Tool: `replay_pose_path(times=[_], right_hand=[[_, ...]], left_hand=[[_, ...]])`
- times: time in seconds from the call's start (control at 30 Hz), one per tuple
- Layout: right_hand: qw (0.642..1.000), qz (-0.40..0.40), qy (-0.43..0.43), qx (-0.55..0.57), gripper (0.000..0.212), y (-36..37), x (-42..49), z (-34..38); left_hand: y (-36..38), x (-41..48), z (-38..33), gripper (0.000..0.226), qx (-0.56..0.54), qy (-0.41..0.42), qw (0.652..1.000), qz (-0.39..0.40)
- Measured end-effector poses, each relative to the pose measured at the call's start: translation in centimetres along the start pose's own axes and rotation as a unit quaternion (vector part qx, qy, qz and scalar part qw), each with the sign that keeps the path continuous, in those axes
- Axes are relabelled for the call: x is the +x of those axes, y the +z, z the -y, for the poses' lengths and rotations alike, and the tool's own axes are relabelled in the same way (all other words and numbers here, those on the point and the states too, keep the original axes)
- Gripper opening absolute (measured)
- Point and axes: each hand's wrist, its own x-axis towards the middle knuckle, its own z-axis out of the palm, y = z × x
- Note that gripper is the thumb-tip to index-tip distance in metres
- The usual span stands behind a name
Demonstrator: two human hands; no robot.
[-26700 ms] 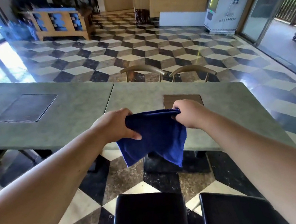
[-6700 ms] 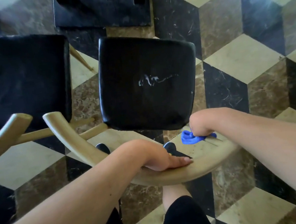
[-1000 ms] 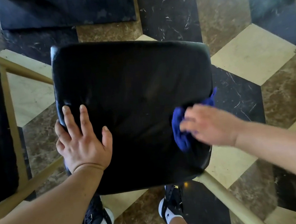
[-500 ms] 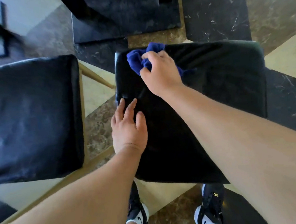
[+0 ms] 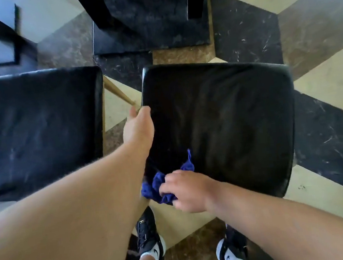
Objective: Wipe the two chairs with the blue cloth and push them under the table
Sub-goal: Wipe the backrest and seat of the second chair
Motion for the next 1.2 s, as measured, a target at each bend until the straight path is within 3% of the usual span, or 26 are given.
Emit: replay_pose_path(times=[0.07,0.13,0.2,0.3,0.4,0.47,0.53,0.63,0.7,0.77,0.83,0.9,1.0,1.07,1.1,1.13,1.2], right_hand=[[0.997,0.044,-0.014,-0.064,0.029,-1.7,-3.3,-2.2],[0.991,0.056,0.015,-0.119,0.031,-4.4,-6.6,-5.7],[0.986,0.010,0.093,-0.136,0.028,-7.6,-9.8,-9.6],[0.952,-0.197,0.220,-0.084,0.028,-12.3,-11.0,-14.6],[0.853,-0.402,0.330,-0.039,0.031,-14.9,-6.7,-16.8],[0.812,-0.466,0.350,-0.034,0.031,-14.1,-3.1,-15.5],[0.859,-0.421,0.284,-0.059,0.025,-10.9,-0.7,-12.1],[0.957,-0.241,0.153,-0.055,0.017,-5.4,-1.7,-7.3],[0.981,-0.135,0.133,-0.028,0.018,-4.6,-3.6,-7.0],[0.972,-0.125,0.197,0.043,0.022,-5.6,-4.6,-7.2],[0.912,-0.187,0.312,0.190,0.027,-7.2,-5.4,-6.4],[0.819,-0.258,0.382,0.341,0.032,-8.9,-5.9,-4.5],[0.656,-0.333,0.367,0.569,0.036,-11.8,-6.3,-0.7],[0.546,-0.364,0.305,0.690,0.038,-14.2,-6.5,2.6],[0.517,-0.367,0.275,0.723,0.039,-15.4,-6.6,4.4],[0.511,-0.359,0.245,0.742,0.039,-16.6,-6.6,6.3],[0.548,-0.334,0.193,0.742,0.035,-18.9,-6.3,10.1]], left_hand=[[1.2,-0.6,2.9,0.064,0.168,0.088,0.981,0.027],[3.1,-1.0,6.6,0.074,0.359,0.149,0.919,0.061],[4.5,-1.2,9.2,0.076,0.434,0.180,0.882,0.035],[5.7,-0.9,11.0,0.072,0.440,0.205,0.874,-0.026],[6.5,-0.1,12.0,0.070,0.433,0.240,0.865,-0.080],[6.9,0.2,12.2,0.070,0.431,0.255,0.860,-0.096],[6.9,0.2,12.2,0.072,0.436,0.251,0.859,-0.097],[6.5,0.1,11.9,0.075,0.461,0.230,0.854,-0.071],[6.2,0.0,11.2,0.072,0.473,0.211,0.854,-0.039],[5.8,-0.4,10.1,0.073,0.485,0.186,0.855,-0.007],[5.1,-1.4,8.4,0.075,0.496,0.164,0.852,0.032],[3.8,-2.1,6.2,0.082,0.488,0.137,0.859,0.077],[1.8,-3.4,1.5,0.066,0.449,0.101,0.872,0.168],[-0.1,-5.4,-2.3,0.056,0.293,0.023,0.925,0.240],[-1.3,-6.7,-4.2,0.061,0.176,-0.033,0.948,0.264],[-2.8,-7.9,-5.8,0.066,0.085,-0.073,0.953,0.281],[-5.9,-10.0,-8.9,0.062,0.012,-0.039,0.945,0.325]])
